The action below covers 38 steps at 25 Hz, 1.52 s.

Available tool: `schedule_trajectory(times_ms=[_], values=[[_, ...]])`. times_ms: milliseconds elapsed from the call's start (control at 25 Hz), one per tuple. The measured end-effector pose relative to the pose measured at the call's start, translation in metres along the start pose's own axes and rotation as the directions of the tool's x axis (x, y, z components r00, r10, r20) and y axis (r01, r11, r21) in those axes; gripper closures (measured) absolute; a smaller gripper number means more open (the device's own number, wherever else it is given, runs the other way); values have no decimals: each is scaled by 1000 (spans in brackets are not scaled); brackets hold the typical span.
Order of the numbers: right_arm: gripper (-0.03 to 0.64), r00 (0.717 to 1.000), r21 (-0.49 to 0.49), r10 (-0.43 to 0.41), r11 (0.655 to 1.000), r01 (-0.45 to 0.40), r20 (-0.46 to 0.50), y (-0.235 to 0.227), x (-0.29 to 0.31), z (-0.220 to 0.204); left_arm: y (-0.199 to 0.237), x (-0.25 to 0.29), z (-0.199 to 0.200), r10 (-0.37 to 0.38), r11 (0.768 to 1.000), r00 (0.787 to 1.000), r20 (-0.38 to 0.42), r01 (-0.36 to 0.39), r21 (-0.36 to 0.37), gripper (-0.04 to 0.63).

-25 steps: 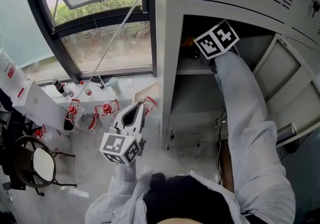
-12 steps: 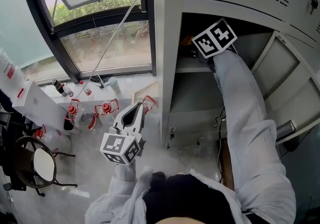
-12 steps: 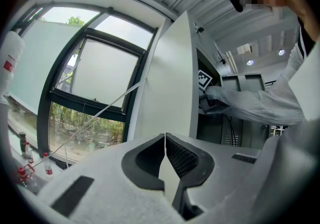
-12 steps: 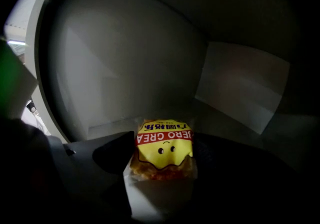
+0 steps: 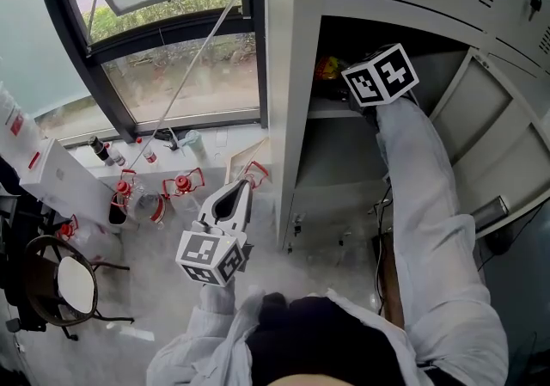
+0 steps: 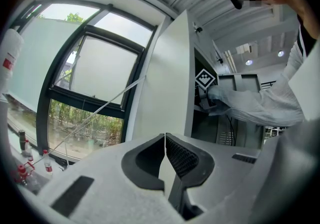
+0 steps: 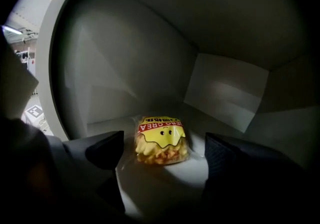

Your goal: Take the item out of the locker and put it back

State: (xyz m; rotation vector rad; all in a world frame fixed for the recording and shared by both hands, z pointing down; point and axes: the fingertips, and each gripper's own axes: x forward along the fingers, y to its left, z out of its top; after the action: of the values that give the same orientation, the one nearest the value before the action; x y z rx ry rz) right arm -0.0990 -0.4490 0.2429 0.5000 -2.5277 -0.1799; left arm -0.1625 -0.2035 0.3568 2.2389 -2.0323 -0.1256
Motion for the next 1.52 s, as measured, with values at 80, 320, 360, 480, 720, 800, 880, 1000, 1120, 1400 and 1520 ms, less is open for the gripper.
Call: schedule_trajectory(times_ms=[80,320,360,480,720,800,880,1000,1120,1400,1520], values=[[108,999,2,-30,1000,30,13,0,-5,-1,-1,-3,0,-11,1000,1000,-1,11,1,581],[98,988,21,-117,993,115,103,8,-34,2,-4,-16,-8,-59,998,998,-9,60,8,582],[98,984,24,-128,992,126,124,12,-40,3,-3,-19,-10,-65,998,998,-11,65,7,582],[99,966,21,-161,987,161,203,25,-61,10,-2,-27,-18,-84,996,996,-17,84,2,582],[100,917,53,-268,963,264,294,49,-102,-1,-11,-38,-27,-131,991,991,-32,131,1,583],[100,901,124,-266,964,237,344,60,-117,-7,-17,-39,-27,-143,990,989,-33,144,6,582],[100,878,210,-251,962,177,408,71,-132,-11,-22,-40,-27,-147,989,989,-30,147,7,582],[100,841,298,-232,950,90,488,87,-152,-19,-31,-40,-26,-151,989,988,-17,151,-8,581],[100,817,344,-229,938,41,529,100,-168,-32,-42,-41,-25,-143,990,990,-17,142,-15,581],[168,814,362,-269,929,79,515,119,-192,-69,-79,-47,-16,-146,989,989,-7,146,-39,582],[253,807,361,-278,928,87,520,125,-201,-78,-88,-50,-10,-151,985,988,16,152,-77,581]])
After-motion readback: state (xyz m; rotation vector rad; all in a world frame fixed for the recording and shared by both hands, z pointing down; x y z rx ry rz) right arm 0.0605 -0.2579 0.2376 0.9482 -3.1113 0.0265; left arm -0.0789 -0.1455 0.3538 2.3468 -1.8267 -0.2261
